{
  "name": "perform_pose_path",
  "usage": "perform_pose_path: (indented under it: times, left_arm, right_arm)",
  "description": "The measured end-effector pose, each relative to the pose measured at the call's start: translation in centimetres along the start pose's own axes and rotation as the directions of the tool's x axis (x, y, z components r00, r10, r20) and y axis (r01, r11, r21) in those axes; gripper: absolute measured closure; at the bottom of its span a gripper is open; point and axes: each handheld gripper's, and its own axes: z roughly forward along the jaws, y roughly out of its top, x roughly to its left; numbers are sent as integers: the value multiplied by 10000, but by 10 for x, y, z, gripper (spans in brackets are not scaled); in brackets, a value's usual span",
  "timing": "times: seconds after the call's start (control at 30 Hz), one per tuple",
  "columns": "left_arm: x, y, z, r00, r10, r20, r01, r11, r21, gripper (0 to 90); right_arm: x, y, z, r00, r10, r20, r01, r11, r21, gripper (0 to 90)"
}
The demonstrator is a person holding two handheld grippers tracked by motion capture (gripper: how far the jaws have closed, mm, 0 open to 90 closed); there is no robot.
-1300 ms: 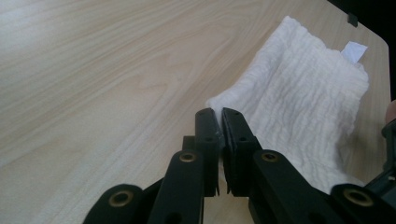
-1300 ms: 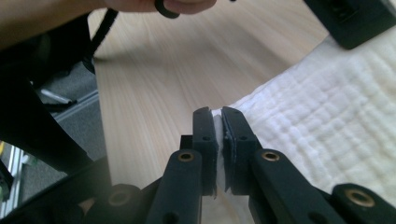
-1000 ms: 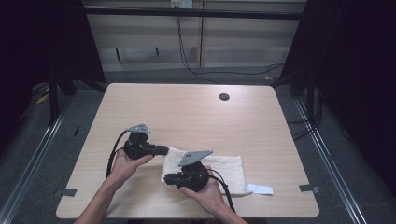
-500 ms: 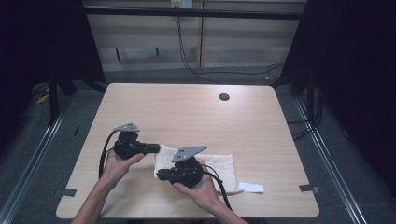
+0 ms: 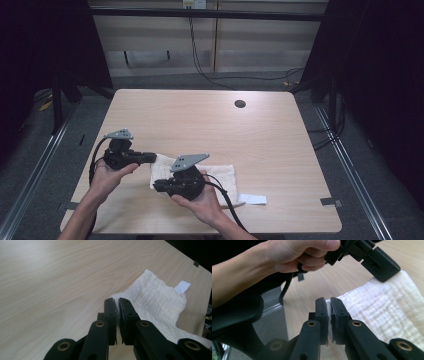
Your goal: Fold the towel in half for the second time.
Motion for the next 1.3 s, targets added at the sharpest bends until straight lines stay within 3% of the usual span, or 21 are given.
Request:
perform_pose_path:
  times: [0.1,0.27,0.53,0.7,0.97,1.13,1.3]
  left_arm:
    - [0,3,1,10000,19,-29,-19,9999,106,853]
    - [-3,9,25,9999,87,132,-91,9996,258,853]
    - [-27,33,66,9967,526,620,-563,9966,596,853]
    - [-44,45,86,9941,876,643,-932,9917,891,852]
    - [-48,54,104,9916,784,1026,-865,9933,765,853]
    - [-49,52,113,9907,408,1297,-501,9964,686,854]
    - [-60,53,122,9890,604,1351,-712,9945,768,854]
  right_arm:
    - [2,2,5,9999,155,-19,-155,9993,-347,861]
    - [-4,-14,4,9978,607,273,-592,9968,-537,860]
    - [-13,-31,-26,9926,881,838,-805,9927,-902,860]
    - [-21,-36,-47,9907,927,1000,-849,9932,-793,860]
    - [-30,-44,-73,9860,771,1478,-719,9966,-397,860]
    - [-34,-51,-86,9805,903,1746,-844,9956,-407,860]
    - [-36,-65,-97,9749,989,1994,-961,9951,-236,859]
